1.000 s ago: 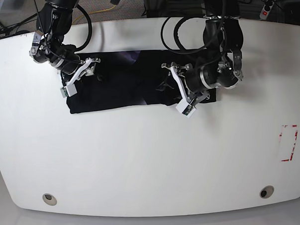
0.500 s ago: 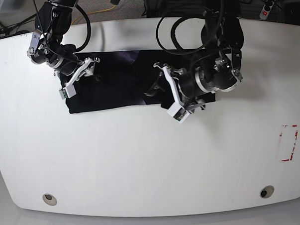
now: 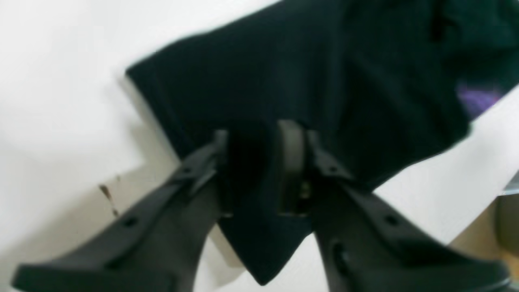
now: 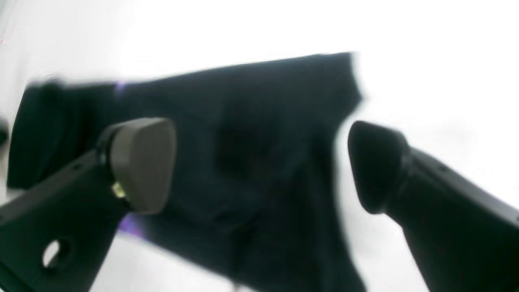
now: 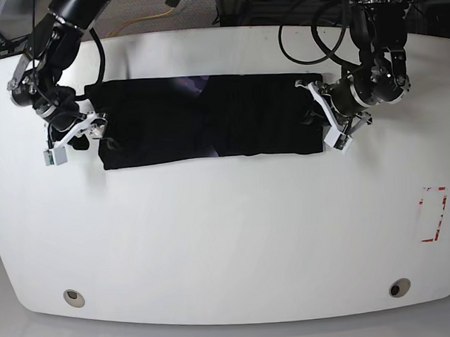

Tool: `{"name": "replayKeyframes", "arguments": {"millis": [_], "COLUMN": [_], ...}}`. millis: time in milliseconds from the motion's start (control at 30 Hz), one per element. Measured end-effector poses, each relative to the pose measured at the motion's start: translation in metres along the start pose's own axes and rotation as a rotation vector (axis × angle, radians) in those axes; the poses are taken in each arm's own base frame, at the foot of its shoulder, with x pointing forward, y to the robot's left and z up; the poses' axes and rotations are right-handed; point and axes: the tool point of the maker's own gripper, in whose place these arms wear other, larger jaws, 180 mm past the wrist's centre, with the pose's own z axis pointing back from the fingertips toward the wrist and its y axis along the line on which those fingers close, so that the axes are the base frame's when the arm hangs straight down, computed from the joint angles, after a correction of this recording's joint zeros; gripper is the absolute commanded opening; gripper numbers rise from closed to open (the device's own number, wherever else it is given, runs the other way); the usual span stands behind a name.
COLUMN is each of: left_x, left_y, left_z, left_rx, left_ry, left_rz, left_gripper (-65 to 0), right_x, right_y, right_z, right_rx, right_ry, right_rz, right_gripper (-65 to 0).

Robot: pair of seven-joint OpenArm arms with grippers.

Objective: Fold the T-shirt properly
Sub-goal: 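Grasp the folded strip's middle with the left gripper and adjust, then fold the strip ends toward the middle with both grippers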

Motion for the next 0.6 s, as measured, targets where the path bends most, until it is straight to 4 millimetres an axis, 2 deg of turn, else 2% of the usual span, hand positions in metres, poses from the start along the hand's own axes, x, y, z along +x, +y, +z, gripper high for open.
{"name": "replayKeyframes", "arguments": {"millis": [133,233,267,433,533,600], "left_x": [-0.019,-0.03,-0.032,-0.034,-0.032,-0.023], "left_y": [0.003,0.005,0.005,0.006,0.006,0.006], "left_z": [-0.003,-0.005,-0.006,-0.008,-0.007,-0.001], "left_rx": [-0.012,-0.011,-0.013,-0.015,-0.013,-0.004], "left_ry": [0.016,0.046,0.05,0.055,0.049,0.03], "left_rz": [0.038,0.054,0.059,0.068,0.061,0.028], "left_gripper": [-61.7,-61.7,-61.7,-61.7,-61.7,-61.7], "right_x": [-0.007,-0.018,-0.02,-0.028,-0.037,-0.044], "right_y": [-0.039,-0.058,-0.058,-0.048,-0.028,-0.01], "right_z": [-0.002,-0.007,-0.01,-0.019,-0.03,-0.037], "right_rx": [-0.031,-0.033,-0.024,0.02,0.074,0.11], "right_ry": [0.019,0.068,0.074,0.074,0.077,0.069], "right_rz": [-0.114,-0.17,-0.175,-0.183,-0.189,-0.193], "right_gripper": [-2.9,-3.5,-3.5,-3.6,-3.6,-3.8]}}
